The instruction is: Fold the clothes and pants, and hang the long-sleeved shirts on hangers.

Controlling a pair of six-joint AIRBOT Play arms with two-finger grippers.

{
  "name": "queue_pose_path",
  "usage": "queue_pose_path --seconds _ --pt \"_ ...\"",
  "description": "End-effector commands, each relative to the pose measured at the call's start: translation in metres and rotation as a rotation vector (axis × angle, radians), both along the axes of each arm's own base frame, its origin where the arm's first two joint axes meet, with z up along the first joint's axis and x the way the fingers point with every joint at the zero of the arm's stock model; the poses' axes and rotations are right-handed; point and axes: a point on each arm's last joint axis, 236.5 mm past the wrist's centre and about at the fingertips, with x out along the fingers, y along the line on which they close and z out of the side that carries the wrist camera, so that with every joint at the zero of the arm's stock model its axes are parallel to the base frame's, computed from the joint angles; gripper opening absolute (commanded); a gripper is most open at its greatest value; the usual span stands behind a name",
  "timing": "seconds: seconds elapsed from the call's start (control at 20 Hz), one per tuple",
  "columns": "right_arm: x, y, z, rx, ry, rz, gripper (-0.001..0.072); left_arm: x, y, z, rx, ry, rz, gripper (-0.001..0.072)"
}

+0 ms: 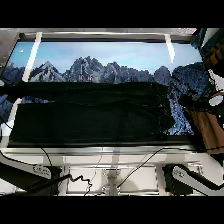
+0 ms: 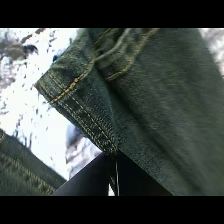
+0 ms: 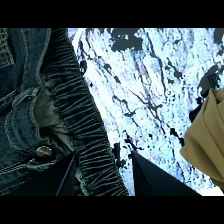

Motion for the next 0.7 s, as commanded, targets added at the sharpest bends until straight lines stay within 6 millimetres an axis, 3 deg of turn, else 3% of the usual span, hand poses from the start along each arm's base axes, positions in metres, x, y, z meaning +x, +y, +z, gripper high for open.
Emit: queue_pose_path --seconds 0.0,0.05,0.15,0.25,0.3,0.4,0.5,0.65 --pt "-0.002 -0.002 -0.001 -0.013 0.008 0.005 0.0391 0.011 -0.036 0.063 0.034 -0.115 -0.187 0.002" --pt "-0.002 -0.002 -0.001 -0.012 0.008 0.005 0.0391 0.013 -0.046 0.087 0.075 -0.15 -0.256 0.002" --pt "-0.002 -0.001 -0.002 -0.008 0.012 0.007 0.0392 0.004 -0.049 0.128 0.154 -0.19 -0.289 0.002" --pt "-0.004 -0.002 -0.003 -0.023 0.02 0.023 0.0392 -0.014 -0.038 0.154 0.254 -0.172 -0.307 0.0019" --pt "-0.004 -0.002 -0.003 -0.035 0.019 0.043 0.0392 -0.027 -0.032 0.157 0.298 -0.126 -0.319 0.002" --pt "-0.007 -0.003 -0.014 -0.03 0.049 0.059 0.0392 -0.053 -0.027 0.138 0.312 0.023 -0.367 0.002" --pt "-0.013 0.003 -0.034 0.03 0.103 0.073 0.0379 -0.075 -0.034 0.102 0.237 0.171 -0.425 0.0021" --pt "0.001 0.054 -0.042 0.259 0.057 0.22 0.0375 -0.083 -0.039 0.064 0.167 0.271 -0.462 0.0021"
